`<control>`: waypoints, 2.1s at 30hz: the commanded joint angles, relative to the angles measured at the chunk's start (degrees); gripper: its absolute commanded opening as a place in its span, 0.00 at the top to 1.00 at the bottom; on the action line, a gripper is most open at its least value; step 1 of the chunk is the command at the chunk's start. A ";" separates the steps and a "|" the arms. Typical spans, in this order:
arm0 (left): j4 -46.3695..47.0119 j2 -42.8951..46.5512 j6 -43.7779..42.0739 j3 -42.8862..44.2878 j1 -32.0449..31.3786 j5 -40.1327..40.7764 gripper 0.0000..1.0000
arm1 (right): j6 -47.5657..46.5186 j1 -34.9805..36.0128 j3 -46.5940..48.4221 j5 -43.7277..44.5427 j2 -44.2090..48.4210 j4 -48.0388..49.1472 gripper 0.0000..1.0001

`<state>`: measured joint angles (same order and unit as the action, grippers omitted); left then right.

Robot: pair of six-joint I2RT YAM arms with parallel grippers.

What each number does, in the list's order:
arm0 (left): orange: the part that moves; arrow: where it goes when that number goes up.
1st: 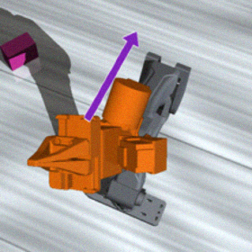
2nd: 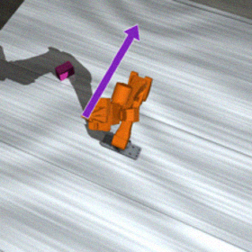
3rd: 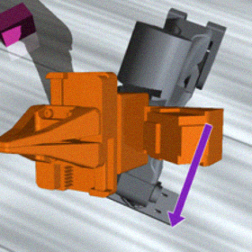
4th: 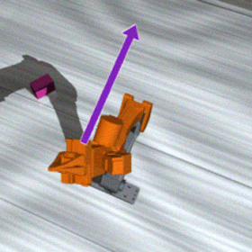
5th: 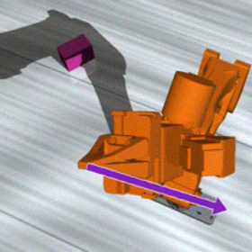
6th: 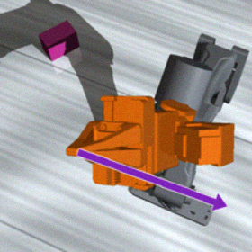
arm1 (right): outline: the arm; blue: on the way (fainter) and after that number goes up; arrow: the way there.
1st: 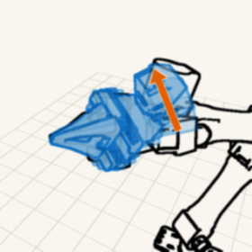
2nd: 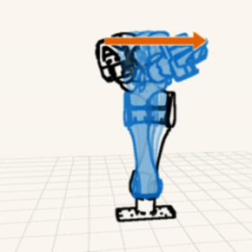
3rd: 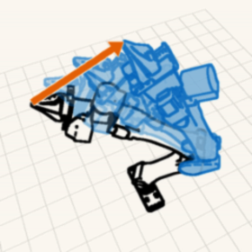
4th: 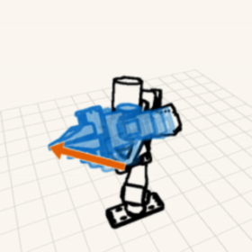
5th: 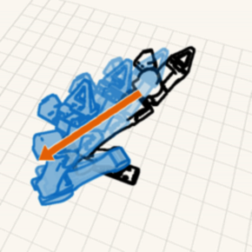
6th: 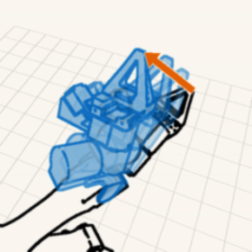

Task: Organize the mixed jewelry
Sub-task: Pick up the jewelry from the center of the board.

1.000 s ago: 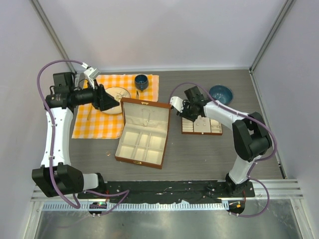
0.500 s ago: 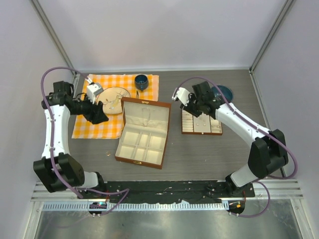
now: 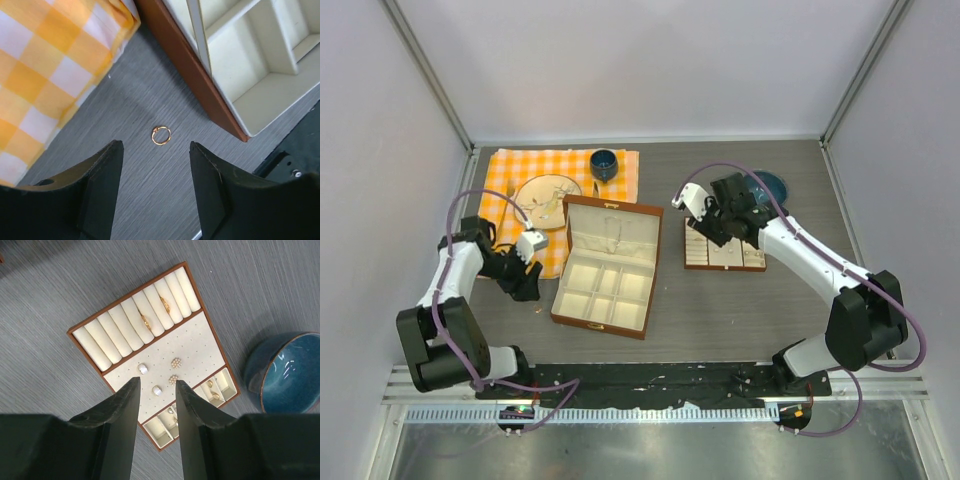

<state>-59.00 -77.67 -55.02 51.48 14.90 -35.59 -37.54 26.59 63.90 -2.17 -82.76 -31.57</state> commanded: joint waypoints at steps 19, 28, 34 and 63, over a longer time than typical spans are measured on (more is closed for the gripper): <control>20.95 5.25 -2.63 -13.78 -6.98 12.56 0.47 | 2.56 0.30 -0.44 -0.55 2.69 -0.51 0.59; 19.37 8.23 -4.21 -15.45 -7.69 12.48 0.49 | 2.38 0.30 -0.70 -0.55 2.17 -0.60 0.60; 18.66 9.55 -4.65 -16.06 -7.86 11.86 0.48 | 2.56 0.31 -0.79 -0.81 1.90 -0.60 0.60; 22.18 9.03 -5.00 -20.37 -8.48 12.39 0.55 | 3.09 0.31 -2.29 -0.90 1.46 -0.86 0.60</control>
<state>-39.33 -68.10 -59.37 31.99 6.59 -23.18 -35.38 26.59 61.69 -2.50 -82.74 -32.67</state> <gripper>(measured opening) 0.462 0.397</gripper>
